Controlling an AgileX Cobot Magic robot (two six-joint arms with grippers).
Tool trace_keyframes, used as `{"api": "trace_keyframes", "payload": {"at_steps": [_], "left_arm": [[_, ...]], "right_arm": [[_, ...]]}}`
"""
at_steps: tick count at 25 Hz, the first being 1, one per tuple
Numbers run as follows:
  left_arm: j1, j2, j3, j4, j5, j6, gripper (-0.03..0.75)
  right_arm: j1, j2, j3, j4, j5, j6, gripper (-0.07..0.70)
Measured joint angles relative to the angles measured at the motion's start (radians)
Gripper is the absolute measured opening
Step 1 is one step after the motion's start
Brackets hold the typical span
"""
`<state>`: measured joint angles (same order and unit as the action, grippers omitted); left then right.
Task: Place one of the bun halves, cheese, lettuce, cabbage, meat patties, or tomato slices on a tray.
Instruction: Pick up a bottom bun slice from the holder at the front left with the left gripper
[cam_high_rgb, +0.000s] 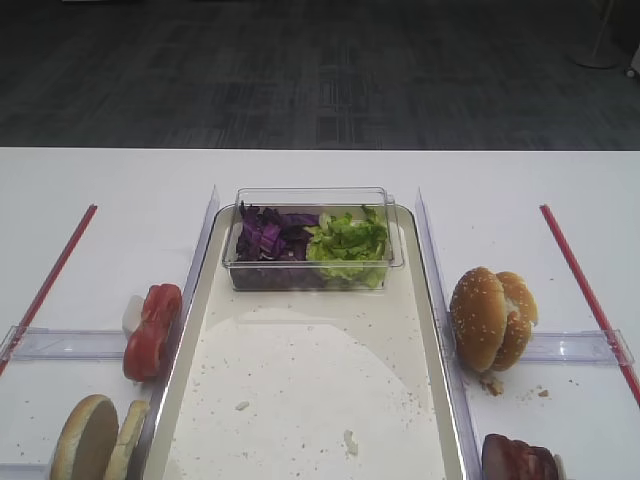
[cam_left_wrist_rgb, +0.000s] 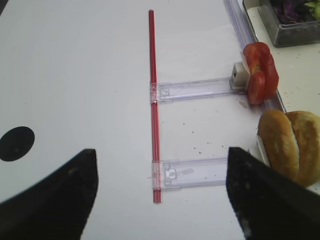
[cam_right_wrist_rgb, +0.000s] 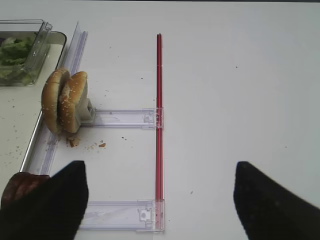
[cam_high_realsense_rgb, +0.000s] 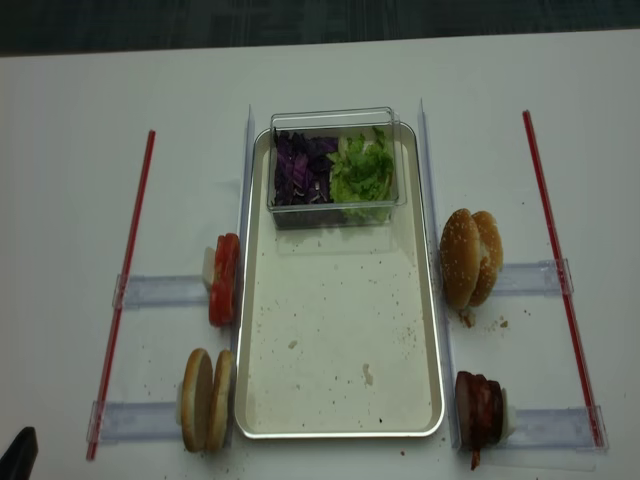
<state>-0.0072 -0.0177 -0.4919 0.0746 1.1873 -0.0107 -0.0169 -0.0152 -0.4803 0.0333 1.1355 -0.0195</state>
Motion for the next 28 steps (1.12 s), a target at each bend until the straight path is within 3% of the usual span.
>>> {"api": "trace_keyframes", "payload": {"at_steps": [28], "left_arm": [[0.000, 0.000, 0.000, 0.001, -0.008, 0.000, 0.492]], "right_arm": [[0.000, 0.000, 0.000, 0.000, 0.000, -0.003, 0.613]]}}
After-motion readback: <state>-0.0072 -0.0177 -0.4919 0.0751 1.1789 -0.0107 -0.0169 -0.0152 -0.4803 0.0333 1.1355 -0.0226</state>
